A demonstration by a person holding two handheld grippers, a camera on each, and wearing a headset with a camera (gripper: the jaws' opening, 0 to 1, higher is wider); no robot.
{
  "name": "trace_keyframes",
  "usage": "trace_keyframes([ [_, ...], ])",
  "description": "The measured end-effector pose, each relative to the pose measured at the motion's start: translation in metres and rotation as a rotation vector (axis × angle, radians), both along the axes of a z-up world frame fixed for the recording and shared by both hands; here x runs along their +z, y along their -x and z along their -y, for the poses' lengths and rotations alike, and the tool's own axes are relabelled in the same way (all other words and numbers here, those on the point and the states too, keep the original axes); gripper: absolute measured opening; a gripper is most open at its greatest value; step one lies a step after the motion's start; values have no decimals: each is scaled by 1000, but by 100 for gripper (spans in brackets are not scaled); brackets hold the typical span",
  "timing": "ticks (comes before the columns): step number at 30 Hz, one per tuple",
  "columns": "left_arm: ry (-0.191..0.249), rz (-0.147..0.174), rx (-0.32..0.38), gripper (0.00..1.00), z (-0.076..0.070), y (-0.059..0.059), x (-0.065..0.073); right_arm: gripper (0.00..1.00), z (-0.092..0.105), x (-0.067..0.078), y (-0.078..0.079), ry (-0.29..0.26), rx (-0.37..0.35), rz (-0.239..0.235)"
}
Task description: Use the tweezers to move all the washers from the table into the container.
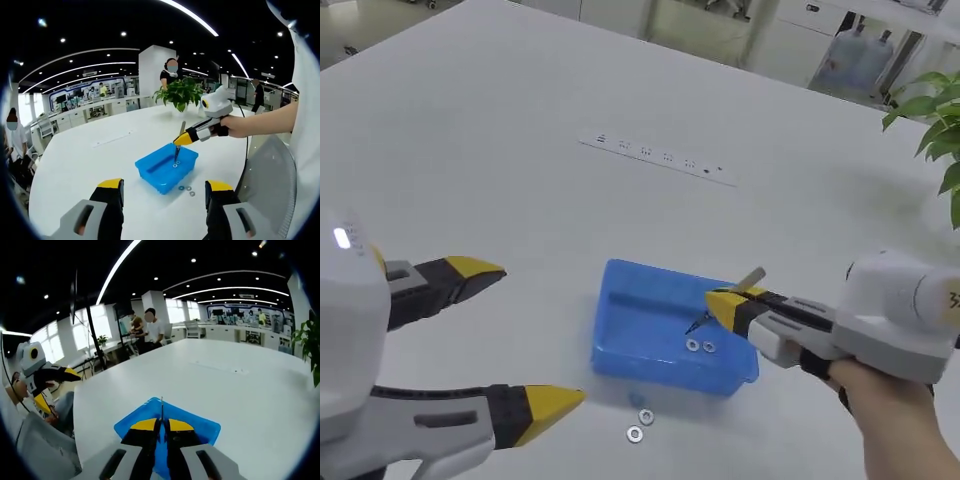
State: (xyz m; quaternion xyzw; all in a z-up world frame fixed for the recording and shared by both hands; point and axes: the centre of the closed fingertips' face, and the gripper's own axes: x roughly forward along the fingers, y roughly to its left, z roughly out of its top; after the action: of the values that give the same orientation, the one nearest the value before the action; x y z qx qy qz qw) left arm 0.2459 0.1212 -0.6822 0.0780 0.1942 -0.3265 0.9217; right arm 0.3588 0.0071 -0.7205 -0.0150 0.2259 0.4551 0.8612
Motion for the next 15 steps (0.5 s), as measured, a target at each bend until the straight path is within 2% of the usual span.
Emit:
trace_keyframes([
  [9, 2, 1, -7, 66, 2, -1, 0, 3, -14, 22, 28, -49, 68, 32],
  [15, -4, 0, -19, 66, 4, -1, 0, 3, -21, 22, 44, -72, 117, 10],
])
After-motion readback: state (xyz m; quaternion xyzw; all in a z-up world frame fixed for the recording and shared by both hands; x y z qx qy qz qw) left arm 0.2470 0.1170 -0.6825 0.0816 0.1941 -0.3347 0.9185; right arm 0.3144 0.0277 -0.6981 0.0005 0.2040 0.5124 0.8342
